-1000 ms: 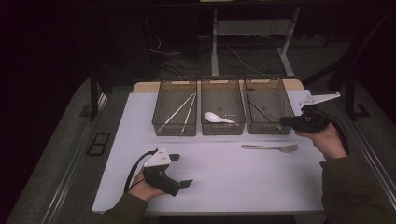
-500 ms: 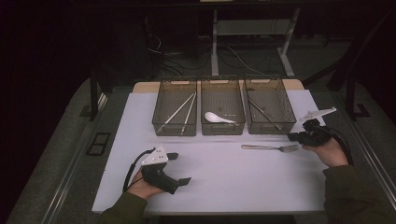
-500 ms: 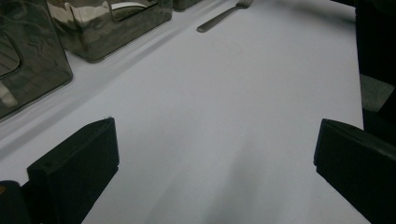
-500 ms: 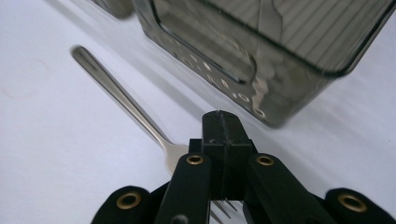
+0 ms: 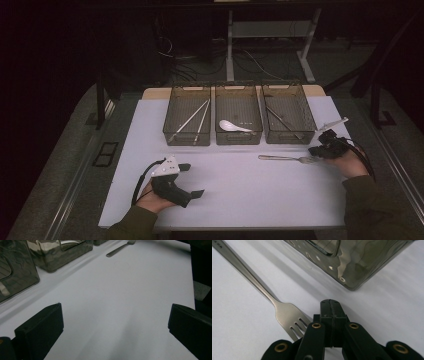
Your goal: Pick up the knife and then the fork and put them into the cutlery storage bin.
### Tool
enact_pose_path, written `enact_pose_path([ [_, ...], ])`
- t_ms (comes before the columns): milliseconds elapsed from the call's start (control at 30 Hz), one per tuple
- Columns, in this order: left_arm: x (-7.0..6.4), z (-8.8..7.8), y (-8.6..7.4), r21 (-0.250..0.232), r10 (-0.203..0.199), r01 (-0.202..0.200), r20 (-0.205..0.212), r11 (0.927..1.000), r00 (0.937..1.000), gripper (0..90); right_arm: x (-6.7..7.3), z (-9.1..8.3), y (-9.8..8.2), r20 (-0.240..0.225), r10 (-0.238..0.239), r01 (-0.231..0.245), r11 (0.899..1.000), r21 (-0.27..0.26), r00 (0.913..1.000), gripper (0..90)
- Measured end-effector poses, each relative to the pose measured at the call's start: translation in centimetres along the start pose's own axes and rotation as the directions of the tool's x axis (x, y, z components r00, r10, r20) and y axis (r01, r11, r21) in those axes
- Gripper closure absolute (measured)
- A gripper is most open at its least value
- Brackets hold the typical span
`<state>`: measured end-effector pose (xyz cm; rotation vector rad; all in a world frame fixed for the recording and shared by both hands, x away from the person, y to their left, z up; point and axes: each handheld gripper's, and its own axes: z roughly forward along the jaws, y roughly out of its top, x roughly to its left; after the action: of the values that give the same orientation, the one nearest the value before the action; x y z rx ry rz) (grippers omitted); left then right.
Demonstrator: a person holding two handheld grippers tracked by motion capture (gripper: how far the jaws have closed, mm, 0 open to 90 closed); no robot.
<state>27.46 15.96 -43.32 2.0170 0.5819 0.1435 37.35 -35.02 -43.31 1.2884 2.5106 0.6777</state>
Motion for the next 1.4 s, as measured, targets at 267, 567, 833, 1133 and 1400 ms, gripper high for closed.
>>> enact_pose_path([
  [267, 0.0, 0.0, 0.0, 0.003, 0.000, 0.000, 0.000, 1.0000, 1.0000, 0.0, 0.7, -0.5, -0.6, -0.055, -0.018, 0.021, 0.999, 0.048, 0.9983, 89.8],
  [567, 0.0, 0.0, 0.0, -0.001, 0.000, 0.000, 0.002, 1.0000, 1.0000, 0.0, 2.8, -1.6, -2.0, -0.109, -0.059, 0.068, 0.995, 0.079, 0.9923, 89.8],
  [833, -0.1, 0.0, 0.0, -0.001, 0.002, -0.002, 0.003, 1.0000, 1.0000, 0.0, 5.0, -2.5, -3.3, -0.168, -0.112, 0.131, 0.986, 0.101, 0.9793, 89.9],
  [1133, -0.1, 0.0, 0.0, -0.002, 0.003, -0.003, 0.001, 1.0000, 1.0000, 0.0, 5.9, -3.2, -1.8, -0.161, -0.157, 0.172, 0.981, 0.090, 0.9745, 84.6],
  [1400, -0.1, 0.0, 0.0, -0.002, 0.003, -0.003, 0.002, 1.0000, 1.0000, 0.0, 7.8, -1.7, 1.4, -0.191, -0.224, 0.249, 0.962, 0.114, 0.9557, 79.2],
])
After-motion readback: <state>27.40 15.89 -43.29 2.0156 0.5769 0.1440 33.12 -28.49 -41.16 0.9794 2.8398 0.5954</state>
